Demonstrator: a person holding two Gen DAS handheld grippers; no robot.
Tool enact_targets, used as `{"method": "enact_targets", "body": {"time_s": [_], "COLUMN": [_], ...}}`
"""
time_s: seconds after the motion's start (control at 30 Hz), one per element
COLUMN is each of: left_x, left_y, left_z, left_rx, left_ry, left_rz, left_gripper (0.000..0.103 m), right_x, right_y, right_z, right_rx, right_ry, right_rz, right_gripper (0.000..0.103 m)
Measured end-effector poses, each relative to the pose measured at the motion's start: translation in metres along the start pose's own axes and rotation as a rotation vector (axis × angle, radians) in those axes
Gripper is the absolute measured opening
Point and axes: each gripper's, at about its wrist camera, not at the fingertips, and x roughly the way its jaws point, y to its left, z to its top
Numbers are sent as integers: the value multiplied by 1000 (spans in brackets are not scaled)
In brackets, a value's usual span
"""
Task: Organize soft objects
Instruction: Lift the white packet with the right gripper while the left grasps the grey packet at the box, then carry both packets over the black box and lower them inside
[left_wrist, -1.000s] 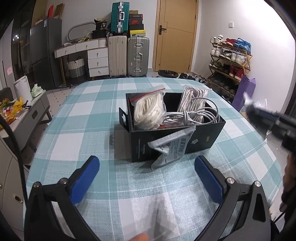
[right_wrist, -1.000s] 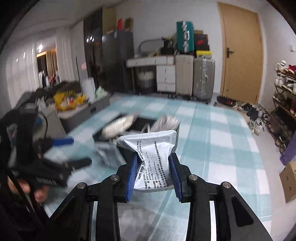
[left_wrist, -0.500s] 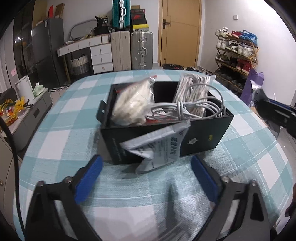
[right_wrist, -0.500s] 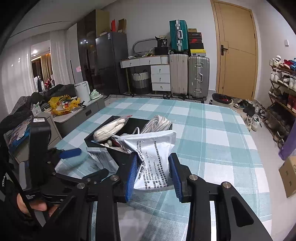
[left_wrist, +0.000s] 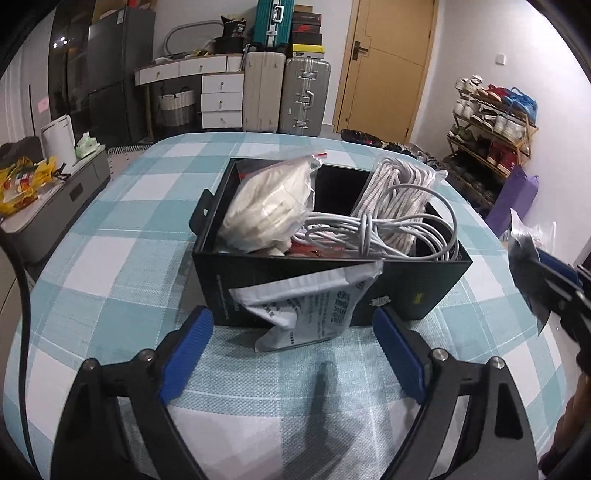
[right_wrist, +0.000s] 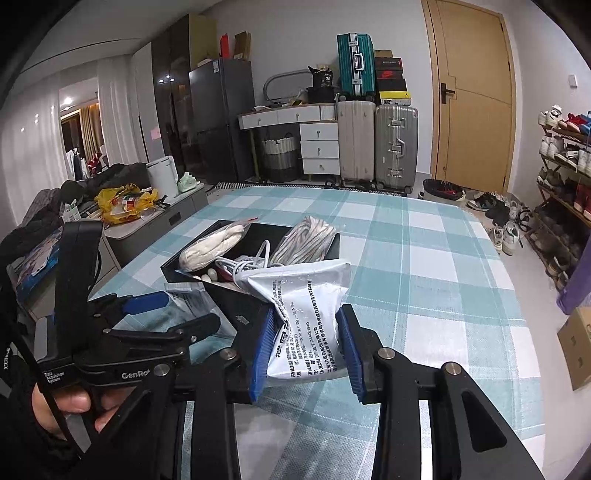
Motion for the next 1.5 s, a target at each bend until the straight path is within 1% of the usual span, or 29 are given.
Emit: {"method": "enact_targets", "body": {"time_s": [0.07,0.17,0.23,0.37,0.6,0.8,1.0,1.3,1.5], "left_x": [3,8,12,13,10,-3,-30,-65,-70], "left_y": [1,1,3,7,20,31,39,43,37], "left_z": [1,0,1,-1,-6,-9,-5,20,39], "left_rx": [-7,-13,-21,-19,-19,-19,5,41,72], "left_ry": [-1,22,38,41,40,21,-38,-126,-155], "left_rz": [10,23,29,34,17,-4,-28,-63,-84], "left_gripper": [88,69,64,46,35,34,34,34,34], "right_x": [0,1,1,2,2,1,-1,2,7], "right_y": [0,0,0,-2,-2,-2,8,30,37], "right_z": [0,0,0,-1,-4,-5,-3,10,17], "right_rx": [0,-2,-4,-3,-5,-9,-33,-67,-72], "right_ry": [-1,-4,-3,-2,1,-4,-21,-60,-97], "right_rz": [0,1,2,-1,-2,4,25,100,128], "right_gripper": [35,35,35,35,35,35,35,35,35]}}
